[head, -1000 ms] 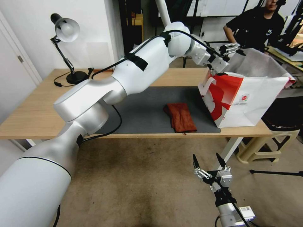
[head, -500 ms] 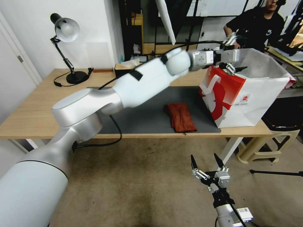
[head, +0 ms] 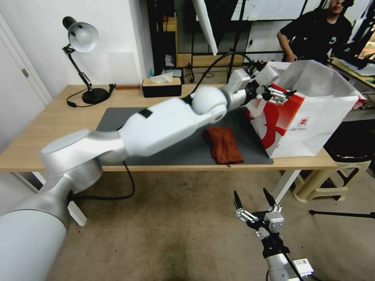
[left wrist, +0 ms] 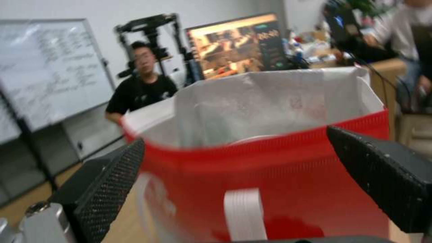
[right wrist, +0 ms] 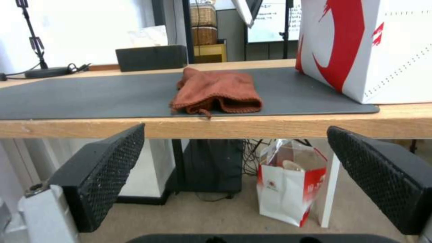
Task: Sweep shrimp from table into container with towel, then put container into takeout bag.
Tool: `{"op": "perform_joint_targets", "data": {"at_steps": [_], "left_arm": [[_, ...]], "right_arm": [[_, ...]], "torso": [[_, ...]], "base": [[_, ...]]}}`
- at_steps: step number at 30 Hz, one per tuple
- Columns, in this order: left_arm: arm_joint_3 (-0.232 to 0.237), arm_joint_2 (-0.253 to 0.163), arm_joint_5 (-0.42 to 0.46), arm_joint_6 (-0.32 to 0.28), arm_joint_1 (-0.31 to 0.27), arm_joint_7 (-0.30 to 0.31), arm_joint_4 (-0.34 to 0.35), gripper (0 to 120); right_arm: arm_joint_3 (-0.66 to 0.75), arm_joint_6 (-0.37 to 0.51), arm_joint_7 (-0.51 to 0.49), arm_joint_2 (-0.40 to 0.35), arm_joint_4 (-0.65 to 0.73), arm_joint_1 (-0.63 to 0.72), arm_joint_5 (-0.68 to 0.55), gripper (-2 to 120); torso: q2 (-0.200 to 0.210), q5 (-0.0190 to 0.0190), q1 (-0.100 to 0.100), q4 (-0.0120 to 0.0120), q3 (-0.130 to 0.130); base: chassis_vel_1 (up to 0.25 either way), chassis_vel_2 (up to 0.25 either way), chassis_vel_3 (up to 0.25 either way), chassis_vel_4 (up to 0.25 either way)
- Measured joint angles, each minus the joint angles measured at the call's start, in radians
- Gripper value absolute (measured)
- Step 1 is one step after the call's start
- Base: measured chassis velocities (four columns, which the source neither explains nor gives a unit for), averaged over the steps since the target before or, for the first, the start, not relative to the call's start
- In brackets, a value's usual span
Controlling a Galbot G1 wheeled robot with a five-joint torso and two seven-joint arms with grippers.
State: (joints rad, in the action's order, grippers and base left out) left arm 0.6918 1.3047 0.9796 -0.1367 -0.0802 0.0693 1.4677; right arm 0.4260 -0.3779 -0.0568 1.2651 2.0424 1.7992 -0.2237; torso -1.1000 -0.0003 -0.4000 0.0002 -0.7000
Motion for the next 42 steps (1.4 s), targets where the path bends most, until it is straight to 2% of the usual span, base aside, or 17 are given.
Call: {"op": "perform_joint_targets", "data": {"at_steps": [2, 5, 6, 9, 13, 14, 17, 18, 20, 21, 23, 24, 26, 28, 32, 37, 42], "left_arm": [[-0.027, -0.024, 0.006, -0.007, 0.038, 0.036, 0.042, 100], [-0.084, -0.106, -0.018, -0.012, 0.150, 0.162, 0.165, 100], [-0.084, -0.106, -0.018, -0.012, 0.150, 0.162, 0.165, 100], [-0.110, -0.169, -0.073, -0.004, 0.233, 0.221, 0.243, 100], [-0.203, -0.292, -0.171, 0.018, 0.448, 0.279, 0.366, 100], [-0.203, -0.292, -0.171, 0.018, 0.448, 0.279, 0.366, 100], [-0.296, -0.378, -0.250, 0.054, 0.633, 0.310, 0.456, 100], [-0.296, -0.378, -0.250, 0.054, 0.633, 0.310, 0.456, 100], [-0.410, -0.437, -0.329, 0.109, 0.794, 0.320, 0.517, 100], [-0.410, -0.437, -0.329, 0.109, 0.794, 0.320, 0.517, 100], [-0.476, -0.463, -0.368, 0.143, 0.888, 0.317, 0.546, 100], [-0.533, -0.483, -0.401, 0.169, 0.977, 0.309, 0.573, 100], [-0.556, -0.490, -0.413, 0.180, 1.012, 0.306, 0.582, 100], [-0.665, -0.511, -0.466, 0.264, 1.197, 0.287, 0.594, 100], [-0.752, -0.491, -0.534, 0.336, 1.354, 0.290, 0.599, 100], [-0.796, -0.447, -0.623, 0.393, 1.448, 0.306, 0.609, 100], [-0.805, -0.408, -0.698, 0.427, 1.490, 0.339, 0.606, 100]], "right_arm": [[0.002, 0.000, 0.000, 0.000, -0.001, -0.001, -0.001, 100], [0.004, 0.001, -0.006, -0.004, -0.004, -0.009, -0.004, 100], [0.004, 0.001, -0.006, -0.004, -0.004, -0.009, -0.004, 100], [-0.002, 0.010, -0.015, -0.012, 0.000, -0.013, -0.001, 100], [-0.013, 0.035, -0.031, -0.023, 0.012, -0.030, 0.003, 100], [-0.013, 0.035, -0.031, -0.023, 0.012, -0.030, 0.003, 100], [-0.025, 0.051, -0.045, -0.025, 0.026, -0.042, 0.012, 100], [-0.025, 0.051, -0.045, -0.025, 0.026, -0.042, 0.012, 100], [-0.035, 0.061, -0.053, -0.029, 0.048, -0.038, 0.023, 100], [-0.035, 0.061, -0.053, -0.029, 0.048, -0.038, 0.023, 100], [-0.038, 0.063, -0.055, -0.033, 0.061, -0.030, 0.031, 100], [-0.038, 0.063, -0.056, -0.034, 0.074, -0.021, 0.037, 100], [-0.037, 0.062, -0.056, -0.034, 0.079, -0.016, 0.041, 100], [-0.041, 0.072, -0.063, -0.040, 0.079, -0.035, 0.043, 100], [-0.053, 0.083, -0.068, -0.042, 0.074, -0.054, 0.043, 100], [-0.076, 0.102, -0.080, -0.038, 0.075, -0.077, 0.048, 100], [-0.083, 0.113, -0.089, -0.037, 0.081, -0.086, 0.050, 100]], "torso": [[0.000, 0.0000, 0.000, -0.0002, 0.000], [0.000, 0.0001, 0.000, -0.0002, 0.000], [0.000, 0.0001, 0.000, -0.0002, 0.000], [0.000, 0.0001, 0.000, -0.0003, 0.000], [0.000, 0.0001, 0.000, 0.0002, 0.000], [0.000, 0.0001, 0.000, 0.0002, 0.000], [0.000, 0.0003, 0.000, 0.0000, 0.000], [0.000, 0.0003, 0.000, 0.0000, 0.000], [0.000, 0.0002, 0.000, -0.0006, 0.000], [0.000, 0.0002, 0.000, -0.0006, 0.000], [0.000, 0.0004, 0.000, -0.0001, 0.000], [0.000, -0.0006, 0.000, 0.0004, 0.000], [0.000, -0.0006, 0.000, 0.0004, 0.000], [0.000, -0.0001, 0.000, -0.0002, 0.000], [0.000, -0.0001, 0.000, 0.0000, 0.000], [0.000, 0.0004, 0.000, -0.0002, 0.000], [0.000, 0.0004, 0.000, -0.0003, 0.000]], "base": [[0.000, 0.000, 0.000, 0.000], [0.000, 0.000, 0.000, 0.000], [0.000, 0.000, 0.000, 0.000], [0.000, 0.000, 0.000, 0.000], [0.000, 0.000, 0.000, 0.000], [0.000, 0.000, 0.000, 0.000], [0.000, 0.000, 0.000, 0.000], [0.000, 0.000, 0.000, 0.000], [0.000, 0.000, 0.000, 0.000], [0.000, 0.000, 0.000, 0.000], [0.000, 0.000, 0.000, 0.000], [0.000, 0.000, 0.000, 0.000], [0.000, 0.000, 0.000, 0.000], [0.000, 0.000, 0.000, 0.000], [0.000, 0.000, 0.000, 0.000], [0.000, 0.000, 0.000, 0.000], [0.000, 0.000, 0.000, 0.000]]}}
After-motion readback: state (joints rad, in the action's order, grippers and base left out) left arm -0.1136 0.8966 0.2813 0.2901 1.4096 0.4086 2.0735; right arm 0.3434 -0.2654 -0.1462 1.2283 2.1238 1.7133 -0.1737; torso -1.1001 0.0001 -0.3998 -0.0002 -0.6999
